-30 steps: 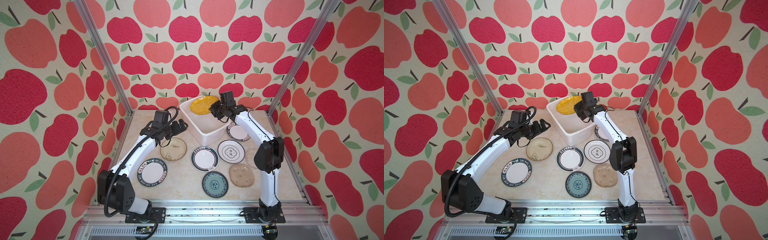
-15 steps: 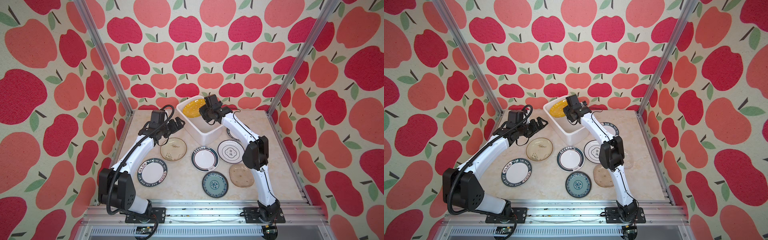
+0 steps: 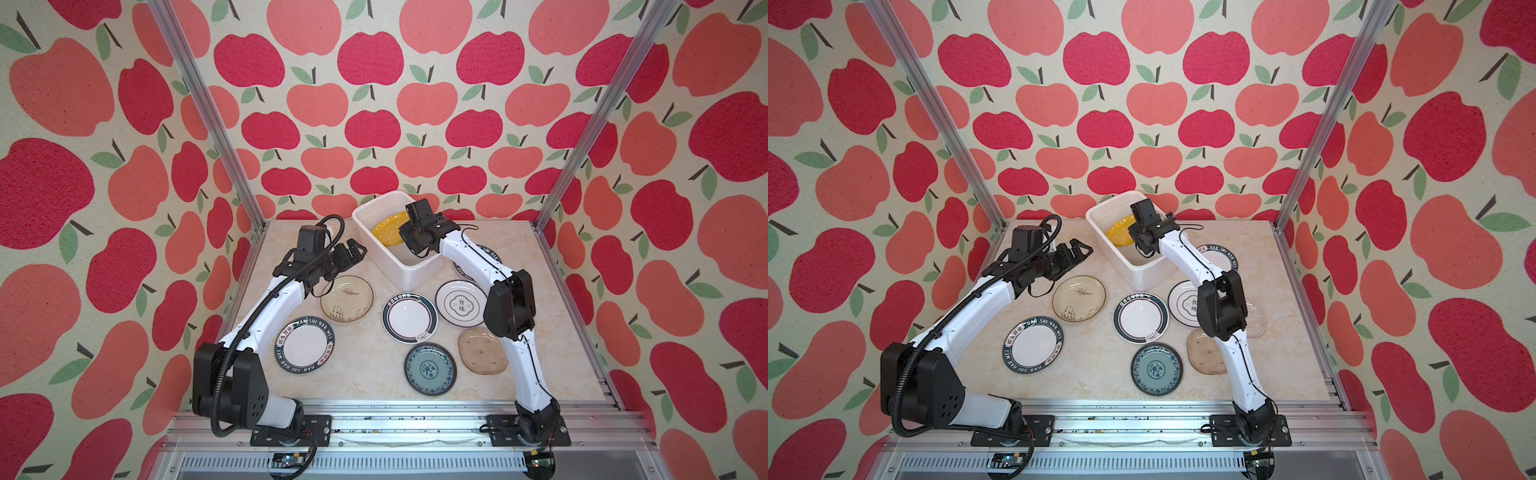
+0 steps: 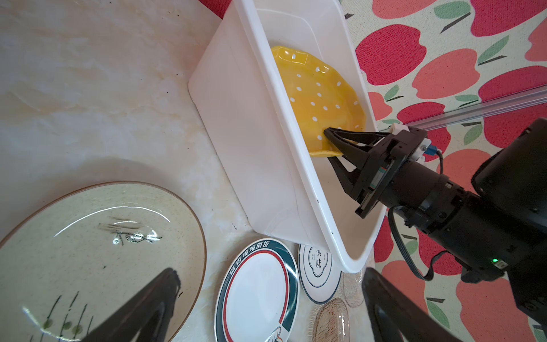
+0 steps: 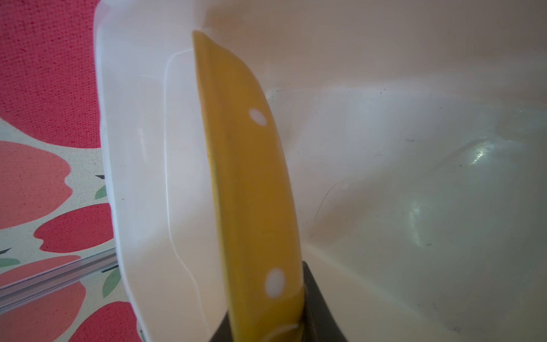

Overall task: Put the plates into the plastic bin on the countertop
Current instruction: 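Lower the yellow plate into the bin and open the right gripper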

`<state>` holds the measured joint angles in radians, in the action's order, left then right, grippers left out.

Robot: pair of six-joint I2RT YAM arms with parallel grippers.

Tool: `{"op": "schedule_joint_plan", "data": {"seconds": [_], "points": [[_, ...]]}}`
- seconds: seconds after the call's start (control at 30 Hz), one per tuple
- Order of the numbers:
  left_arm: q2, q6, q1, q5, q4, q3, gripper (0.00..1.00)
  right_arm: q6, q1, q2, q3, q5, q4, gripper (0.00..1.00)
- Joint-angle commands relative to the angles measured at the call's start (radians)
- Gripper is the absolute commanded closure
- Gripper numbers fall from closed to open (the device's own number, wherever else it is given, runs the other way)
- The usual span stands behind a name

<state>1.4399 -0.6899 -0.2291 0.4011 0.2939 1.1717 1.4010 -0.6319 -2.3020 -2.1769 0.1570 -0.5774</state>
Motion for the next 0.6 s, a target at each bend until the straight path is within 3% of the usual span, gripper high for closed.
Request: {"op": "schedule_joint_plan", "data": {"seconds": [0.0,0.27,0.57], "points": [[-0.024,-0.007,0.008,0.017,-0.02,-0.02,0.01,0.001,0.006,-0.002,-0.012,-0.01,0.128,1.0],[-0.024,-0.002,0.007,0.023,-0.019,-0.029,0.01,-0.024,0.009,-0.043,0.009,-0.068,0.149,1.0],[-0.034,0.003,0.01,0.02,-0.005,-0.043,0.01,-0.019,0.02,-0.055,0.09,-0.135,0.235,0.9]]}}
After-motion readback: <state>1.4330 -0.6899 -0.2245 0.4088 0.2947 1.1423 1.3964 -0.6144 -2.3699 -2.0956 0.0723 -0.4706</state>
